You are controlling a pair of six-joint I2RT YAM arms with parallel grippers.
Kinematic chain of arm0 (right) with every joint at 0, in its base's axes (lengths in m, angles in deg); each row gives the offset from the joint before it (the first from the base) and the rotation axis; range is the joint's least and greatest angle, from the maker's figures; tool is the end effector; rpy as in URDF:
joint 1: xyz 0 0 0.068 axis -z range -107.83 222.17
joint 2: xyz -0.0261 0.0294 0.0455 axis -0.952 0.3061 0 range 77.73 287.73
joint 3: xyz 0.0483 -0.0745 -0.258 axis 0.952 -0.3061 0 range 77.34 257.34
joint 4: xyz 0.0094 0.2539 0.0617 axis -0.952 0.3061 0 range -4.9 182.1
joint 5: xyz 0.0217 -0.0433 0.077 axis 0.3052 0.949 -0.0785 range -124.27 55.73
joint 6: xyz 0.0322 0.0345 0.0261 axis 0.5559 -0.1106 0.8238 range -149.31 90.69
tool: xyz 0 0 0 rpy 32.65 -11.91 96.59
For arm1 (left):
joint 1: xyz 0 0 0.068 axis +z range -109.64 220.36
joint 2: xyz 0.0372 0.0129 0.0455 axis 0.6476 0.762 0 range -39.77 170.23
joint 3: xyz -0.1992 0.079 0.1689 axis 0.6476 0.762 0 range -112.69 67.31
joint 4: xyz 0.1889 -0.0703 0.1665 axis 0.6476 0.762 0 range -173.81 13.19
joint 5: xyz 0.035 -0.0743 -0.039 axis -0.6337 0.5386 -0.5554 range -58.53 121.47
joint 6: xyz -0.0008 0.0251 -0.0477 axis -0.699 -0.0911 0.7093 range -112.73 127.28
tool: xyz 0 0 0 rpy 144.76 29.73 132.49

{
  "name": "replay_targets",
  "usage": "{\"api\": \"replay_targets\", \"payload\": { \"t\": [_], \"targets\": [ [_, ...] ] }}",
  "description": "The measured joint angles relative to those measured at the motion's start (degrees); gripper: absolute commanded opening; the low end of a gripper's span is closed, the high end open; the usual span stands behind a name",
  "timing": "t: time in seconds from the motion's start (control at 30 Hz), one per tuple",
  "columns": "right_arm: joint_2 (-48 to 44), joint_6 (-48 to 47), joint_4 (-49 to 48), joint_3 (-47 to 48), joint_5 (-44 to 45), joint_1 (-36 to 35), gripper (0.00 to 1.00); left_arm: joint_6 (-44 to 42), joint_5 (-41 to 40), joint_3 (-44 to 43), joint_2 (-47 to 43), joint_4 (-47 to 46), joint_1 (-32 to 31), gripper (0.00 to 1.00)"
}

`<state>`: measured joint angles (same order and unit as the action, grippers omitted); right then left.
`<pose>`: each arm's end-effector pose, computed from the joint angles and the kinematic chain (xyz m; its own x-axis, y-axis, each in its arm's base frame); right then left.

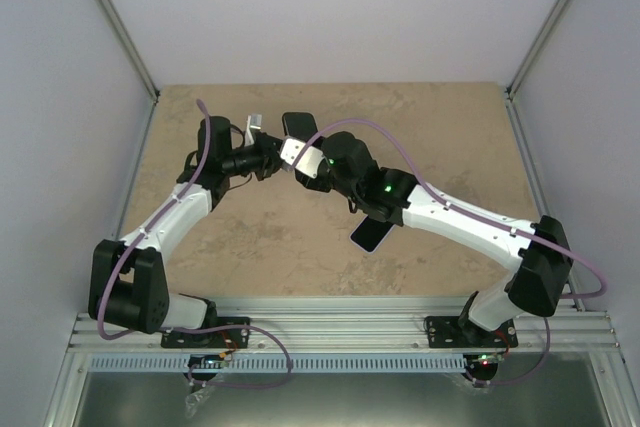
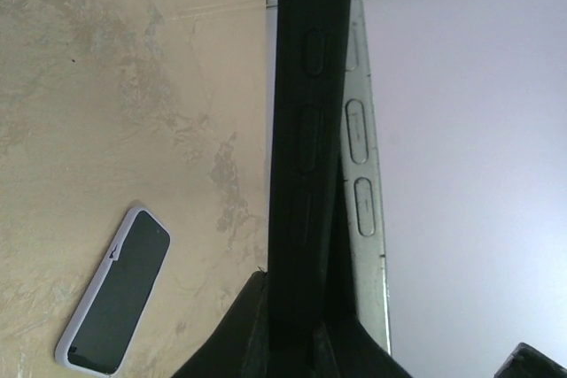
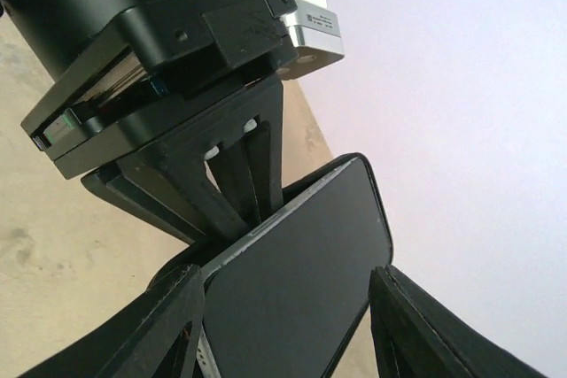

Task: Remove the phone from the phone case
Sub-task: Remove the phone case from the phone.

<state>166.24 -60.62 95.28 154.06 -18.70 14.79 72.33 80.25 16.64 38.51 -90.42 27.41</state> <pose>0.2053 0.3028 0.3456 0.1798 -0.6479 -0.7402 -0.6834 0.4589 -0.5678 0.2885 -0.0938 0.2768 -0.9017 -0.4058 -0.1495 0.0343 0.2774 -0.9601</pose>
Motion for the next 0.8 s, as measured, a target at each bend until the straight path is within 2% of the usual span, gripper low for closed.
{"api": "replay_targets", "payload": {
  "t": [0.43, 0.63, 0.8],
  "targets": [
    [0.0, -4.5, -3.4, -3.4, 3.2, -1.3, 0.52, 2.0, 0.2, 0.5, 0.1, -2.0, 0.2, 0.00],
    [0.0, -6.1, -4.7, -4.0, 4.4, -1.4, 0.45, 2.6, 0.2, 0.6, 0.1, -2.8, 0.2, 0.00],
    [0.1, -9.7, -9.9, -6.7, 7.6, -2.0, 0.40, 3.5, 0.2, 1.6, 0.1, -4.1, 0.4, 0.00]
  ]
}}
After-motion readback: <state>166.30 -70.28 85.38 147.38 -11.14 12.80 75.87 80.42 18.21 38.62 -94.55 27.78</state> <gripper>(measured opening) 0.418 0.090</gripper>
